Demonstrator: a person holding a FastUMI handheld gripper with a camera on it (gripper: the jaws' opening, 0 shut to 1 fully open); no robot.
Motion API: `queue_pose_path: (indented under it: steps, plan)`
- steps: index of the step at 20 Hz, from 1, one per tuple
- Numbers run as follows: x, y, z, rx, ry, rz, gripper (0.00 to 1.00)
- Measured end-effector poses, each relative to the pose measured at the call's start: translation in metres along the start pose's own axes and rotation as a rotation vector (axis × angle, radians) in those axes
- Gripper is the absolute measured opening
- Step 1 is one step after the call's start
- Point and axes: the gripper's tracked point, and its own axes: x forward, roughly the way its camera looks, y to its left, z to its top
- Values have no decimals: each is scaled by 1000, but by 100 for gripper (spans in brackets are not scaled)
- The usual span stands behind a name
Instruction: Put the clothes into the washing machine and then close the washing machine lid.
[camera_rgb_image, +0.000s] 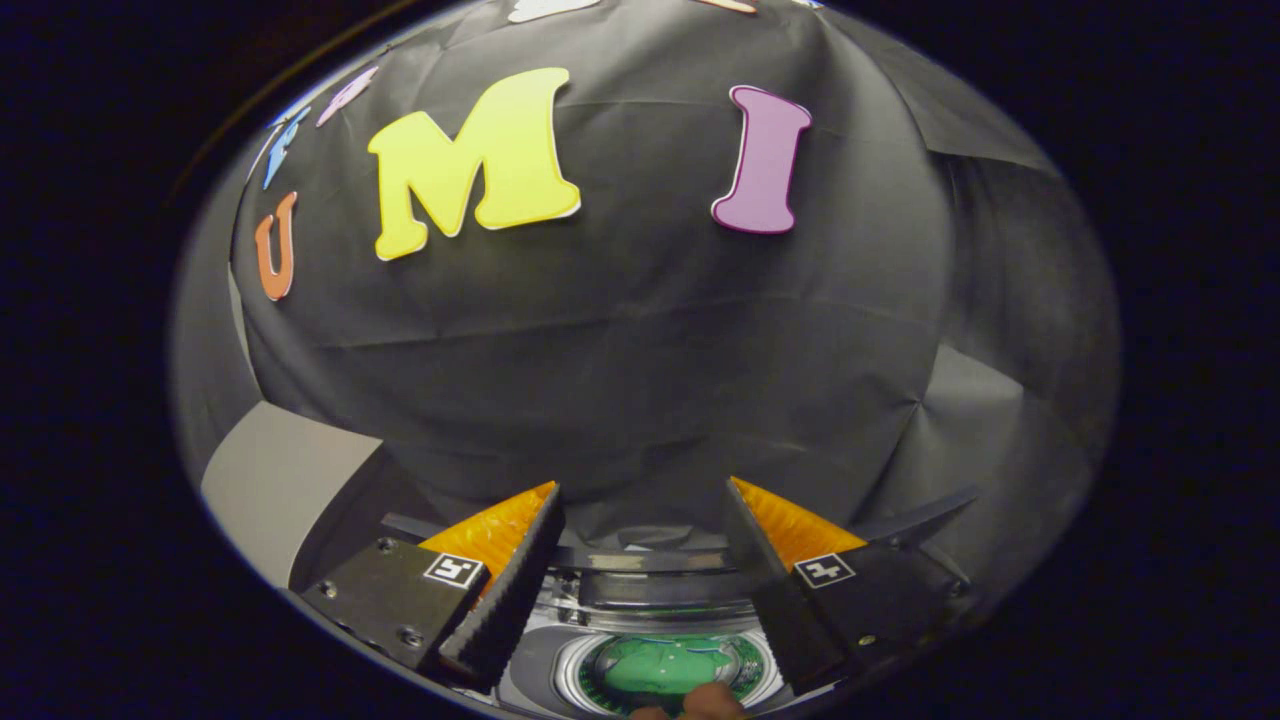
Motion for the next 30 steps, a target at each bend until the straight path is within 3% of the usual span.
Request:
queue_pose_path:
  steps: [26,30]
  plan:
    - [-69,2,-58,-19,-5,-12,98]
    - [-92,1,-85,-32,15,-21,98]
